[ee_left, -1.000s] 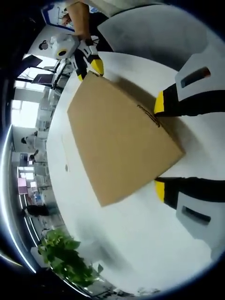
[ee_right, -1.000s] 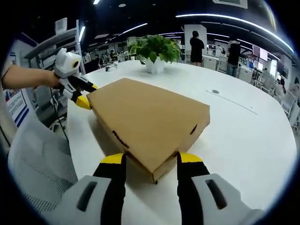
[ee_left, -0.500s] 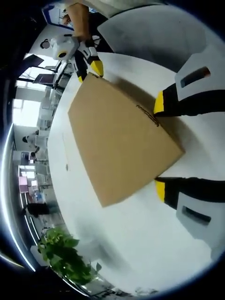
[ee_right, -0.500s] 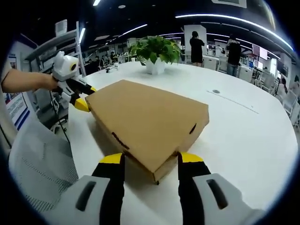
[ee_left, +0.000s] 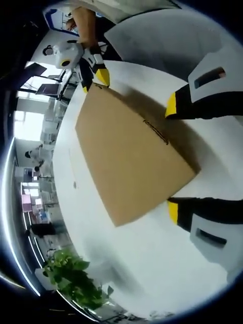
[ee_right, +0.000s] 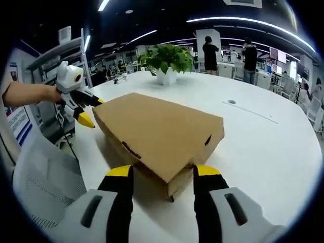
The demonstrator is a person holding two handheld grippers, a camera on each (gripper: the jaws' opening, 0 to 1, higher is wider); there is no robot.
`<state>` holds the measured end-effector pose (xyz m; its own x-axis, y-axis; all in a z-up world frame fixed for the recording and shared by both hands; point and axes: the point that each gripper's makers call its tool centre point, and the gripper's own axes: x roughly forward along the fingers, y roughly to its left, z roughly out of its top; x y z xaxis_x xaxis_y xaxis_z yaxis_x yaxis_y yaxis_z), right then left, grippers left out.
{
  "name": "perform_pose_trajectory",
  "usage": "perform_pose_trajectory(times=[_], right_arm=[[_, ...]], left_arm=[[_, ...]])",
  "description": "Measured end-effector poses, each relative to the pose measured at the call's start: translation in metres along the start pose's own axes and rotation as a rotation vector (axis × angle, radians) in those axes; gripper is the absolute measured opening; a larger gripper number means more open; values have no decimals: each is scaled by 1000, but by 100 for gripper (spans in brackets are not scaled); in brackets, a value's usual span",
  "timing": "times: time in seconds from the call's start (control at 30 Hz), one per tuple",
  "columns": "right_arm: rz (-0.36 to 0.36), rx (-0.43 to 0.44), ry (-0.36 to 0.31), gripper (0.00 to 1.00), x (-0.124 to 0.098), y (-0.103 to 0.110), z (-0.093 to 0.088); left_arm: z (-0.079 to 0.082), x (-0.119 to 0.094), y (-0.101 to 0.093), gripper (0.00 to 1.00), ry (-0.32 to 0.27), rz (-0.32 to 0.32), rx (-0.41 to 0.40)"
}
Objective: Operate the shoe box by opening the lid, removing the specified soft item, and placing it in the target area until the item is outside and the box remains undamaged.
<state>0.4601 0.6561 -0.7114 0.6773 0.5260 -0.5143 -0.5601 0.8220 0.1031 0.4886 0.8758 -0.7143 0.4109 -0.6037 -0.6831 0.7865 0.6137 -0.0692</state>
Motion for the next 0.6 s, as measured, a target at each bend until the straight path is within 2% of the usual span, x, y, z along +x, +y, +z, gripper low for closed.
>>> perform_pose_trajectory(times=[0.3, 0.6], right_arm=[[-8, -24, -41, 47, -9, 4, 18], [-22, -62, -94, 51, -17, 5, 42]], left_arm=[[15, -11, -1, 63, -22, 19, 17], [36, -26, 1, 63, -82, 47, 28]])
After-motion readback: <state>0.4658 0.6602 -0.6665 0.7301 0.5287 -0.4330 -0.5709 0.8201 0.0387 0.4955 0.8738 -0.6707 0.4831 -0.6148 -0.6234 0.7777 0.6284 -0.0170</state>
